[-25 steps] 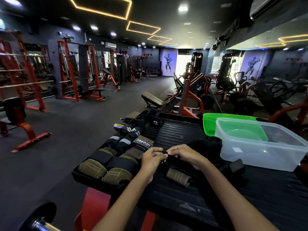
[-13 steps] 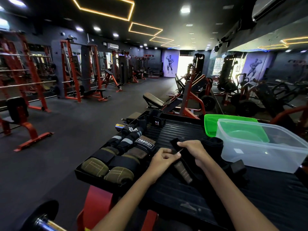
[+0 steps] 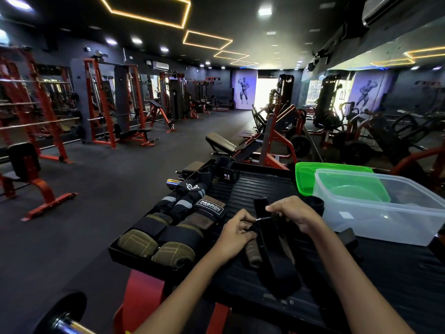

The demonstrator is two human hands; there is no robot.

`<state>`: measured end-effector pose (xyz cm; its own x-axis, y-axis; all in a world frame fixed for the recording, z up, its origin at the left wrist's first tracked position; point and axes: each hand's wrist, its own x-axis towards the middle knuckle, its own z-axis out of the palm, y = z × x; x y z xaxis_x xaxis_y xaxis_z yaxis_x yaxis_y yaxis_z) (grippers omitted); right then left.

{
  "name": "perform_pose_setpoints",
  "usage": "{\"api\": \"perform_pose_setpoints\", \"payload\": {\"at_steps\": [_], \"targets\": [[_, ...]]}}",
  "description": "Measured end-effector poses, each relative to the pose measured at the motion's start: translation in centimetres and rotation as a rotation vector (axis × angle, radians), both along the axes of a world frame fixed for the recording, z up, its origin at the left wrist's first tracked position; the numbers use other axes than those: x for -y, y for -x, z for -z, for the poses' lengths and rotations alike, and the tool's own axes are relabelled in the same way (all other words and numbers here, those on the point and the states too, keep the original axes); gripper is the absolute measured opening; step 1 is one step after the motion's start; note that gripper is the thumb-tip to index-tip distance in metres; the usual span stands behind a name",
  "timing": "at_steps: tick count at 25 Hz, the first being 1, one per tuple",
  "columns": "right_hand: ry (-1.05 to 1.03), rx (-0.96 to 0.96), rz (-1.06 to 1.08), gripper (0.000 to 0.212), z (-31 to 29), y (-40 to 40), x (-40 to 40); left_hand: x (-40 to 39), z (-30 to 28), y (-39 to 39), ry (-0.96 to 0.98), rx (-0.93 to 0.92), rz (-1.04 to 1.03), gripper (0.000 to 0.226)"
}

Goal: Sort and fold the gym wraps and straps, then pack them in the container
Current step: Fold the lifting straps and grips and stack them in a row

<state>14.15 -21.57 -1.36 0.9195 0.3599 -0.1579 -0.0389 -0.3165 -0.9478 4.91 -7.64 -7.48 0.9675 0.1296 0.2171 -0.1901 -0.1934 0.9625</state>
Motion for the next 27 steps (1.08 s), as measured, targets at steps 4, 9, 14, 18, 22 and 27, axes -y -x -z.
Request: {"api": "perform_pose_setpoints", "payload": {"at_steps": [4, 9, 14, 18, 22, 27], "targets": [[-0.328, -0.028, 0.259, 0.023, 0.8, -1.5, 0.3, -0.2, 0.0, 0.1, 0.044, -0.053, 0.226, 0.035], [-0.271, 0.174, 0.288, 0.034, 2.2, -2.3, 0.1, -0.2, 1.1, 0.6, -0.022, -0.164, 0.336, 0.043], [-0.068, -0.176, -0.131, 0.040, 2.2, -1.0, 1.3, -0.1, 0.8, 0.7, -0.132, -0.119, 0.297, 0.034], [-0.096, -0.033, 0.020, 0.048, 2.6, -1.2, 0.9, 0.0, 0.7, 0.9, -0.182, -0.072, 0.271, 0.030], [-0.154, 0.273, 0.346, 0.048, 2.0, -1.6, 0.5, -0.3, 0.7, 0.9, -0.178, -0.084, 0.276, 0.036], [-0.335, 0.226, 0.358, 0.034, 1.6, -1.1, 0.4, -0.5, 0.9, 0.5, -0.193, -0.118, 0.204, 0.050]]}}
